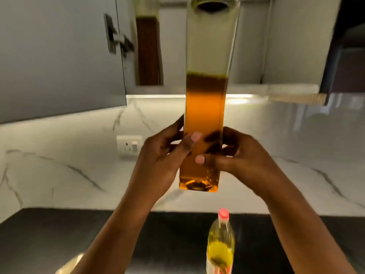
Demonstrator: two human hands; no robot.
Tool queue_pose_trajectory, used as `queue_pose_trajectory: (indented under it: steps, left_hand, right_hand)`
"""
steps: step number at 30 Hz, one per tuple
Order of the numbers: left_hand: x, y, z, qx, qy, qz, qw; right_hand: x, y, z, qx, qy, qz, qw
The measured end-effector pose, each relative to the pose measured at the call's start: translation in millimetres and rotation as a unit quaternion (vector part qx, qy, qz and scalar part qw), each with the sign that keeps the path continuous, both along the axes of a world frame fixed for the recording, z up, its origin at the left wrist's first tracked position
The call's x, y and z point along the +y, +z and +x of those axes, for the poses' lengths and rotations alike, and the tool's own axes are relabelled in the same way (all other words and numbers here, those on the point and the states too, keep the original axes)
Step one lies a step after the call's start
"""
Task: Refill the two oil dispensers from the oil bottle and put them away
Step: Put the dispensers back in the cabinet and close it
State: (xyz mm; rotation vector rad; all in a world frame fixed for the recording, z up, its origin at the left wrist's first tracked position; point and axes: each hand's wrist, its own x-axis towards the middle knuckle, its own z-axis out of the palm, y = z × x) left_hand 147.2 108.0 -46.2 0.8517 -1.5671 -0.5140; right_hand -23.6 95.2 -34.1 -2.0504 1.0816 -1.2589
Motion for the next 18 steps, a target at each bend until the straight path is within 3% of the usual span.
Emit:
queue_pose_trajectory:
  steps: [5,8,18]
  left_hand:
    - [-15.9,106.0,-15.4,-0.006,0.008,-0.081,0.997]
    - [-36.0,148.9,-21.9,-0.002,-0.001,-0.077,0.997]
    - [-120.6,171.8,-24.2,-0.006,0.01,0.032,0.999]
  right_hand:
    - [-15.2,104.0,-11.5,-0.035,0.014,-0.049,0.998]
    - [-37.8,148.9,-13.3,-0.036,0.023,-0.037,0.998]
    - [-132.4,173.3,-0.7,-0.024,0.027,0.024,0.999]
